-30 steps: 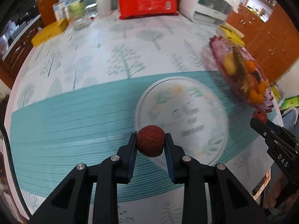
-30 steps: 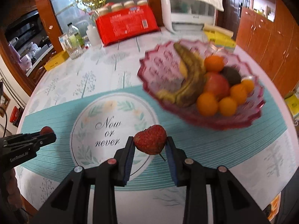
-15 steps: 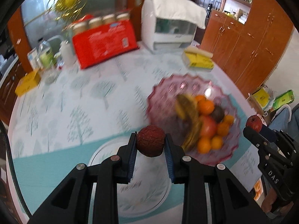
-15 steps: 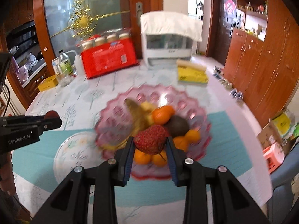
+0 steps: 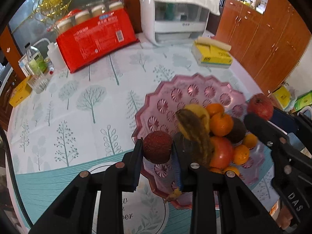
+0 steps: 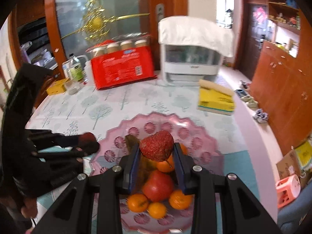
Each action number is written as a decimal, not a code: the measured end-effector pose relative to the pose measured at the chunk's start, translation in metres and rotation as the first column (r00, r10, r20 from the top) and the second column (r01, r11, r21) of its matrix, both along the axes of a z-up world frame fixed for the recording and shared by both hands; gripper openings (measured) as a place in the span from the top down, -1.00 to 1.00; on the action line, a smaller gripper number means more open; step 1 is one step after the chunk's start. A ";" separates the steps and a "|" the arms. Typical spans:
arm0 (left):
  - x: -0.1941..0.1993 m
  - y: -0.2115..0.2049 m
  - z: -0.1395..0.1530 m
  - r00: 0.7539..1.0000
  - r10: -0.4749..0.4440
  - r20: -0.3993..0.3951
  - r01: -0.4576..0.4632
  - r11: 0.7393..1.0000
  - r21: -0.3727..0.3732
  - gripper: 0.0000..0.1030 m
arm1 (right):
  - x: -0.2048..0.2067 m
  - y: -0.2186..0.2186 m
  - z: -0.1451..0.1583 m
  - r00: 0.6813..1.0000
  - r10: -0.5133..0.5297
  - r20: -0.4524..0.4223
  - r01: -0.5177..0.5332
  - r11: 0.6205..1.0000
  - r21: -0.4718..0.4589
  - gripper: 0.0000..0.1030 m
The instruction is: Organize fruits
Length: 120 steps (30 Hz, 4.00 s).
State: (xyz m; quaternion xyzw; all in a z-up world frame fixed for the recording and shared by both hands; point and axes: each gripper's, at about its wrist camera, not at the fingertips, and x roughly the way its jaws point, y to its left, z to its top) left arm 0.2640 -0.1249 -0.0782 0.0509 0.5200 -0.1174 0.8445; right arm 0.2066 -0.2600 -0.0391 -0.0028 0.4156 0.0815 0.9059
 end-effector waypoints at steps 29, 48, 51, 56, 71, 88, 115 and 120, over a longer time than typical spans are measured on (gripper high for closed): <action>0.020 0.004 -0.045 0.997 -0.038 -0.061 0.039 0.999 0.030 0.03 | 0.039 0.014 -0.061 0.970 0.155 -0.189 -0.122 0.977 0.172 0.15; 0.010 0.013 -0.027 1.000 -0.012 -0.023 0.013 0.999 0.032 -0.11 | 0.036 -0.013 -0.040 0.990 0.036 -0.139 -0.018 0.992 0.128 0.15; 0.006 0.014 -0.022 1.000 -0.011 -0.015 0.011 1.000 0.029 -0.15 | 0.032 -0.015 -0.037 0.990 0.025 -0.136 -0.008 0.992 0.124 0.15; -0.003 0.017 -0.015 1.000 0.001 0.001 -0.001 1.000 0.025 -0.23 | 0.022 -0.011 -0.034 0.991 0.024 -0.129 -0.009 0.993 0.116 0.15; -0.055 0.031 -0.009 0.995 0.102 0.021 -0.102 0.995 -0.005 -0.50 | -0.020 0.001 -0.034 0.987 0.077 -0.138 -0.064 0.993 0.095 0.15; -0.131 0.054 0.025 0.976 0.204 0.081 -0.207 0.978 0.029 -0.76 | -0.078 0.006 -0.025 0.984 0.071 -0.162 -0.056 0.994 0.098 0.14; -0.202 0.075 0.089 0.935 0.308 0.174 -0.317 0.948 0.025 -0.87 | -0.143 0.037 0.048 0.995 0.020 -0.100 -0.014 0.998 0.060 -0.29; -0.203 0.074 0.088 0.935 0.313 0.166 -0.322 0.946 0.028 -0.87 | -0.145 0.039 0.047 0.994 0.024 -0.106 -0.018 0.998 0.061 -0.30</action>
